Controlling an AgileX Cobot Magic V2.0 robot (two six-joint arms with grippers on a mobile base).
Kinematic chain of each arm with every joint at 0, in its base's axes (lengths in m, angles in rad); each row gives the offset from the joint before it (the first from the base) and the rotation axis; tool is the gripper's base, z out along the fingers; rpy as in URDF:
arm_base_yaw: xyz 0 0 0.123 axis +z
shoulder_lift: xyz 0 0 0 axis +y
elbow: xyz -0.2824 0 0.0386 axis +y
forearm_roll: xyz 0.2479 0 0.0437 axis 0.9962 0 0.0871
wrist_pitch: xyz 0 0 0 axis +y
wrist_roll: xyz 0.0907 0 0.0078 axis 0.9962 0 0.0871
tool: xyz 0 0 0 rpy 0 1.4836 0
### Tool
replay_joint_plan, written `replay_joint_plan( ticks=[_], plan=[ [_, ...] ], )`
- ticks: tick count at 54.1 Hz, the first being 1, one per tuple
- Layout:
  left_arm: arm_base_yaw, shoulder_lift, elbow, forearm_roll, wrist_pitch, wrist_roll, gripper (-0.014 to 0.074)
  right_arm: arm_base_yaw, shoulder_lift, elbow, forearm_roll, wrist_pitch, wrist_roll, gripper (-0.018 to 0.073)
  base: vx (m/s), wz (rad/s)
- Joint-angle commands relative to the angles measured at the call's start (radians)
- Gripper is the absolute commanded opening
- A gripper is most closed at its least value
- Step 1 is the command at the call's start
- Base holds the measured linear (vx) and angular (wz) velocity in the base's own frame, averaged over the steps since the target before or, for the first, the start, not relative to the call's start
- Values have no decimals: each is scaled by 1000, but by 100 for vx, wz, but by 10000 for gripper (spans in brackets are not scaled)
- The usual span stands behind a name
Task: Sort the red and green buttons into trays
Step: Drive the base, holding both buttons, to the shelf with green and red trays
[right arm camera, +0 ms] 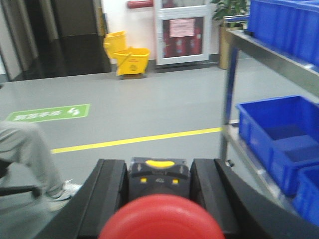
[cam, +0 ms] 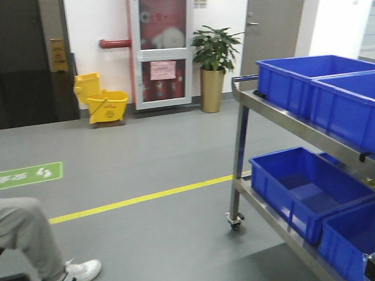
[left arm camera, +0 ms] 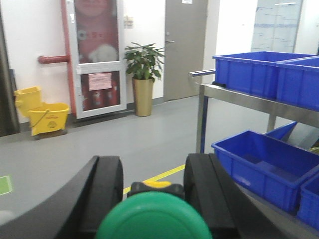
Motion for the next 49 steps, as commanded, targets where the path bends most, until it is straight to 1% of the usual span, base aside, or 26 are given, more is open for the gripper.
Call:
replay_joint_plan(
  ticks=[1, 12, 24, 49],
  plan=[
    [-9, 5, -31, -4, -88, -7, -3, 0, 6, -34, -8, -92, 0, -9, 36, -34],
    [-9, 5, -31, -4, -88, -7, -3, 0, 6, -34, -8, -92, 0, -9, 35, -41],
    [-9, 5, -31, -4, -88, -7, -3, 0, 6, -34, -8, -92, 0, -9, 31, -55],
    [-9, 5, -31, -4, -88, -7, -3, 0, 6, -34, -8, -89, 0, -9, 23, -73]
  ],
)
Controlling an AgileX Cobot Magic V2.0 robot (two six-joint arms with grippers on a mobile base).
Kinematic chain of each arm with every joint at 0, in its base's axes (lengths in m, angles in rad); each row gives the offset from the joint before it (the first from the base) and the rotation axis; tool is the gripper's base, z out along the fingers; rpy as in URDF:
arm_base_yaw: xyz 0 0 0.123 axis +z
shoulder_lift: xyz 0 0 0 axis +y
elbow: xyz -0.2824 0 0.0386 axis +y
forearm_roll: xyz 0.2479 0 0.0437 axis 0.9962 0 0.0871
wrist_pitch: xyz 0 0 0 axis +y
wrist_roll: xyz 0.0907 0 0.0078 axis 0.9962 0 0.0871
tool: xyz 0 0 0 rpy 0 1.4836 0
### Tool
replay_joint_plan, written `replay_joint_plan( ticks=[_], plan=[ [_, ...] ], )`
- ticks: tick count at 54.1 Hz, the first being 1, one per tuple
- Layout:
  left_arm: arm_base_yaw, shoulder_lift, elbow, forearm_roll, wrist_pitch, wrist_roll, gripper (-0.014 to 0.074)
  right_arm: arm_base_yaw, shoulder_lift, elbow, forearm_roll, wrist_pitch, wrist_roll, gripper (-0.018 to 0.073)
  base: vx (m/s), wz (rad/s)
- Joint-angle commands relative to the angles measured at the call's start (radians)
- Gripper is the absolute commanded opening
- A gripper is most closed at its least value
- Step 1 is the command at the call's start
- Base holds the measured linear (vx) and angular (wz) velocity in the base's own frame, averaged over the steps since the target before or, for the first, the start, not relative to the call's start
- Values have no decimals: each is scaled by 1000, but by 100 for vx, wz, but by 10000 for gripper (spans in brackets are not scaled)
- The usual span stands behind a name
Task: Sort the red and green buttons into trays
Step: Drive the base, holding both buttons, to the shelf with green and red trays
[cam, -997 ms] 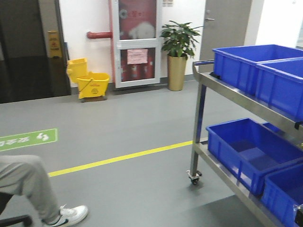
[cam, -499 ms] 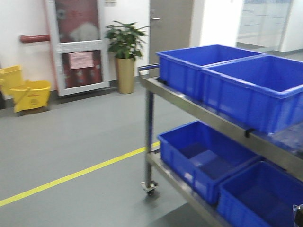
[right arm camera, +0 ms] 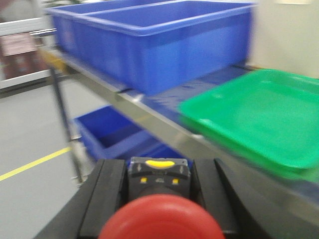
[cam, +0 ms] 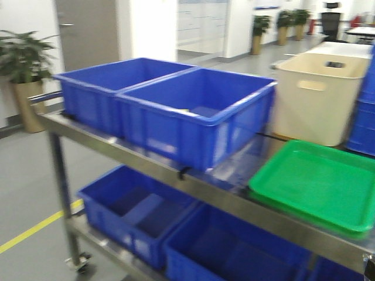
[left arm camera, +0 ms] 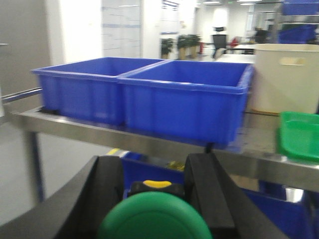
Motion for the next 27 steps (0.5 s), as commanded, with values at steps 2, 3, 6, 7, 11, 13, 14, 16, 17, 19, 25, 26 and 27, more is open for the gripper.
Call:
replay_joint_plan(
  ticks=[2, 3, 6, 7, 11, 13, 14, 16, 17, 19, 25, 26, 27],
  plan=[
    [-9, 5, -31, -4, -88, -7, -3, 0, 5, -34, -8, -89, 0, -9, 19, -73],
    [-9, 5, -31, -4, -88, -7, -3, 0, 5, -34, -8, -89, 0, -9, 19, -72],
    [-9, 5, -31, -4, -88, -7, -3, 0, 5, -34, -8, -89, 0, -9, 18, -71],
    [-9, 5, -31, -4, -88, -7, -3, 0, 5, -34, -8, -89, 0, -9, 18, -69],
    [-9, 5, -31, -4, -88, -7, -3, 0, 5, -34, -8, -89, 0, -9, 18, -67],
    [-9, 5, -31, -4, -88, -7, -3, 0, 5, -34, -8, -89, 0, -9, 17, -64],
    [-9, 5, -31, -4, -88, -7, -3, 0, 5, -34, -8, -89, 0, -9, 17, -63],
    [-9, 5, -31, -4, -88, -7, -3, 0, 5, -34, -8, -89, 0, -9, 17, -62],
    [-9, 5, -31, -4, -88, -7, -3, 0, 5, -34, -8, -89, 0, -9, 17, -61],
    [-9, 5, -31, -4, -88, -7, -3, 0, 5, -34, -8, -89, 0, -9, 18, -59],
    [-9, 5, -31, -4, -88, -7, -3, 0, 5, -34, -8, -89, 0, -9, 18, -57],
    [-9, 5, -31, -4, -88, -7, -3, 0, 5, -34, -8, -89, 0, -9, 19, -54],
    [-9, 5, -31, -4, -88, -7, -3, 0, 5, -34, -8, -89, 0, -9, 19, -53]
  ],
)
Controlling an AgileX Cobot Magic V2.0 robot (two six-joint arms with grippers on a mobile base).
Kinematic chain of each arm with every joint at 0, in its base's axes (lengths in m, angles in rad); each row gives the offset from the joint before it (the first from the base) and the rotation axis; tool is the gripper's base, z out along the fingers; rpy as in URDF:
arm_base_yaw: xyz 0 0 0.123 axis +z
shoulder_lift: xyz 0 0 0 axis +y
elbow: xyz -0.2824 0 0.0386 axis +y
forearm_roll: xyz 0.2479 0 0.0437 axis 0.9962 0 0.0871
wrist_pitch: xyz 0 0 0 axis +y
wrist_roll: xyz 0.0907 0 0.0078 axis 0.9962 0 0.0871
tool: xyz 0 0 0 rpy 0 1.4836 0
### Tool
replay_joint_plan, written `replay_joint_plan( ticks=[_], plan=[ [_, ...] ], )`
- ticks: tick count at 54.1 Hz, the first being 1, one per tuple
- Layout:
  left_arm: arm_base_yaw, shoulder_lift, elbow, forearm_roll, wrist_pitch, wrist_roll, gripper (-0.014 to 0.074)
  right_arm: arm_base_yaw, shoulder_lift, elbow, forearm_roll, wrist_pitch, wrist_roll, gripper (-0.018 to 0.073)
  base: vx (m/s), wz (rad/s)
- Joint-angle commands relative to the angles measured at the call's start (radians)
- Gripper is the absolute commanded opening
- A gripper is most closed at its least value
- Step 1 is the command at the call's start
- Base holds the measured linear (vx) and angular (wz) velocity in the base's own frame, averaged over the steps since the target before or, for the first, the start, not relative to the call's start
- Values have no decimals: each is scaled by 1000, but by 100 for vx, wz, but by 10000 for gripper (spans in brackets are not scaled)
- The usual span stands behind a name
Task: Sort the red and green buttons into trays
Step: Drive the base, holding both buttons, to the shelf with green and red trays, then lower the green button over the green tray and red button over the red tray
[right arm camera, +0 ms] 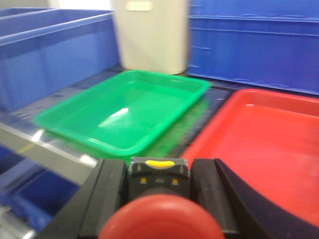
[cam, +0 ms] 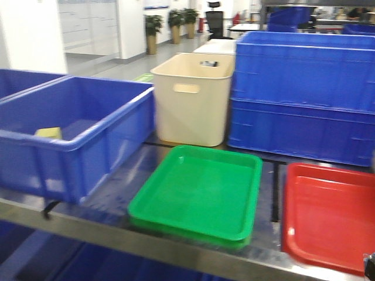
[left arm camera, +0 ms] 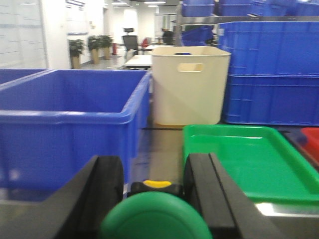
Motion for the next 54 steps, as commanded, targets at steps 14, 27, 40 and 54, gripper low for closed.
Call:
replay_joint_plan(
  ticks=[14, 27, 40, 54],
  plan=[
    [-9, 5, -31, -4, -88, -7, -3, 0, 5, -34, -8, -89, 0, -9, 20, -46],
    [-9, 5, -31, -4, -88, -7, -3, 0, 5, -34, -8, -93, 0, -9, 21, -31],
    [-9, 5, -31, -4, -88, -7, -3, 0, 5, -34, -8, -93, 0, -9, 19, -16],
    [-9, 5, -31, -4, -88, -7, -3, 0, 5, -34, -8, -93, 0, -9, 16, -11]
  ],
)
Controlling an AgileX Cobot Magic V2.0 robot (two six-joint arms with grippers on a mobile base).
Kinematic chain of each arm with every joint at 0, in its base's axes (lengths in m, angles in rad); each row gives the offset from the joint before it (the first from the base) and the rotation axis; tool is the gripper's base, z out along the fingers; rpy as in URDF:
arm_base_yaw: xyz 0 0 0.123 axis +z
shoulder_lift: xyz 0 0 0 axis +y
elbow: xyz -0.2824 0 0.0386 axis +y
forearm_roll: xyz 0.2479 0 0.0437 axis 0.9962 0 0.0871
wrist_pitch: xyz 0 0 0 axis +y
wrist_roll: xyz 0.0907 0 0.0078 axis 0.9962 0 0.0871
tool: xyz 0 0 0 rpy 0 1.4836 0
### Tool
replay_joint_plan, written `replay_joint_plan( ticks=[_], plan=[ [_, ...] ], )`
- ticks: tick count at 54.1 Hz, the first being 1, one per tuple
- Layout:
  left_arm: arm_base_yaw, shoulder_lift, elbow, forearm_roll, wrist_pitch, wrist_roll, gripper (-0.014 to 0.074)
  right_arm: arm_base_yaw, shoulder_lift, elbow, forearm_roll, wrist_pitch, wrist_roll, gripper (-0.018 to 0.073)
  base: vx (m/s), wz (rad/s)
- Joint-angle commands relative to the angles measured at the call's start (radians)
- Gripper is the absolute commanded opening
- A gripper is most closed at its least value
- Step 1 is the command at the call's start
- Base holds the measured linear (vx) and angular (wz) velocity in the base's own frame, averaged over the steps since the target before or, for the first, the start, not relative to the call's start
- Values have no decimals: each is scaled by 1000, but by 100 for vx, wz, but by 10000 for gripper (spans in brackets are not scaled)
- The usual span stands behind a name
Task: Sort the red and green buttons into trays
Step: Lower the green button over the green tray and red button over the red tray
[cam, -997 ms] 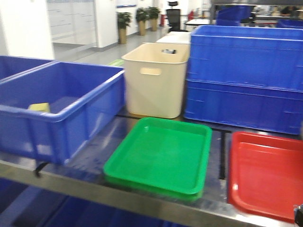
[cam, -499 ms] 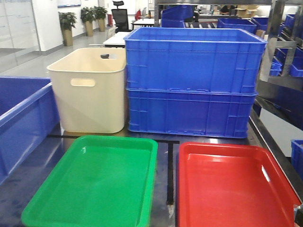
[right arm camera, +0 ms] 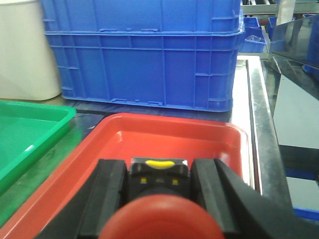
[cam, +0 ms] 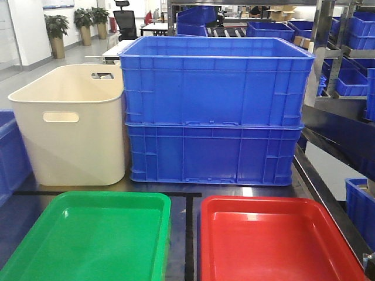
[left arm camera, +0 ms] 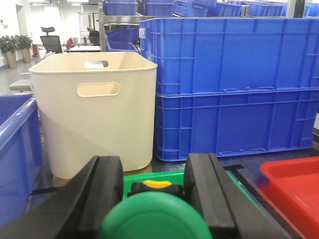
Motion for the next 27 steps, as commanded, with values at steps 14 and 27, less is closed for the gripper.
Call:
replay_joint_plan(
  ticks=[14, 27],
  plan=[
    [-9, 5, -31, -4, -88, -7, -3, 0, 5, -34, -8, -92, 0, -9, 11, -4],
    [-9, 5, -31, -4, -88, -7, -3, 0, 5, -34, -8, -92, 0, -9, 6, -2]
  ],
)
